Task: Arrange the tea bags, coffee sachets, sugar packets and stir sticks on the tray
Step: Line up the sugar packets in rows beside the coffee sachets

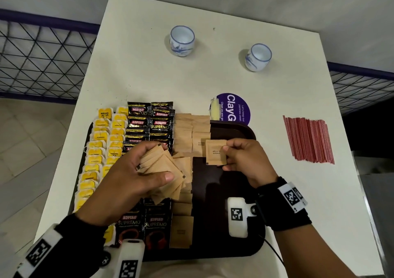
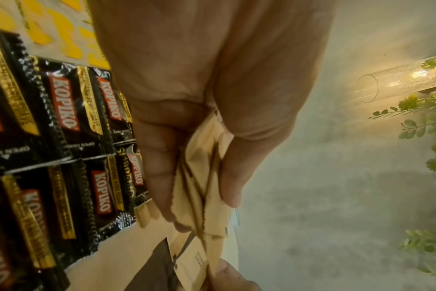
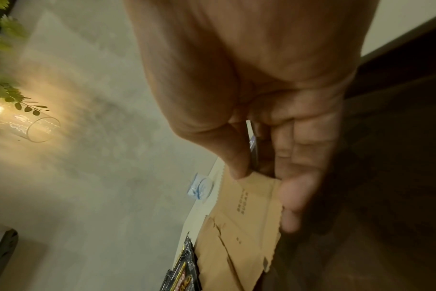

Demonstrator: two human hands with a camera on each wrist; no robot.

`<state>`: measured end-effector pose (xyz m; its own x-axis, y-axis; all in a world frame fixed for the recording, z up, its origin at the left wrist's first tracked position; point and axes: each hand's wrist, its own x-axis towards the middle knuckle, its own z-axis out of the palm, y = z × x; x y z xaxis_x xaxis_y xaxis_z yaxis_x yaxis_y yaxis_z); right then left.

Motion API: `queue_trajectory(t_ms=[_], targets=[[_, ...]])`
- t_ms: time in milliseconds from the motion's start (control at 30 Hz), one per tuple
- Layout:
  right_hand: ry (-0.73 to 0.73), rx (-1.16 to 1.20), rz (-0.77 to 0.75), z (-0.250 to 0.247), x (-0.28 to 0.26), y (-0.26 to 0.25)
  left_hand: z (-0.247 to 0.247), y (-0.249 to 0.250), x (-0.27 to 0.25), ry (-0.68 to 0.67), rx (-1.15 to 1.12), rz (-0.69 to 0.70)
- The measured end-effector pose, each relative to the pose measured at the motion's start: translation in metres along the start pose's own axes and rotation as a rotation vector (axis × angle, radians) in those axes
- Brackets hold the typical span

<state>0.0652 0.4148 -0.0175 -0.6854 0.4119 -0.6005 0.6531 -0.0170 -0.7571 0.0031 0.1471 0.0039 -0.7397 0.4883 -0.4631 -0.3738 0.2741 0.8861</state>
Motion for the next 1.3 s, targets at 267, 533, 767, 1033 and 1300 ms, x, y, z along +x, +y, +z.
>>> queue_trajectory(t_ms=[267, 533, 767, 1033, 1300], targets=[[0.062, -0.104, -0.07, 0.008, 0.009, 0.001, -0.002, -0.002, -0.001, 0.023, 0.035, -0.013], [0.052, -0.137, -0.064, 0.018, 0.014, 0.004, 0.0, -0.005, -0.002, 0.016, 0.048, -0.015], [0.073, -0.198, -0.079, 0.027, 0.016, 0.004, 0.002, -0.007, -0.003, 0.015, 0.05, -0.003], [0.151, -0.328, -0.144, 0.031, 0.018, 0.007, 0.003, -0.007, -0.002, 0.017, 0.035, -0.003], [0.189, -0.306, -0.114, 0.033, 0.016, 0.005, 0.004, -0.01, 0.0, 0.001, 0.01, 0.007]])
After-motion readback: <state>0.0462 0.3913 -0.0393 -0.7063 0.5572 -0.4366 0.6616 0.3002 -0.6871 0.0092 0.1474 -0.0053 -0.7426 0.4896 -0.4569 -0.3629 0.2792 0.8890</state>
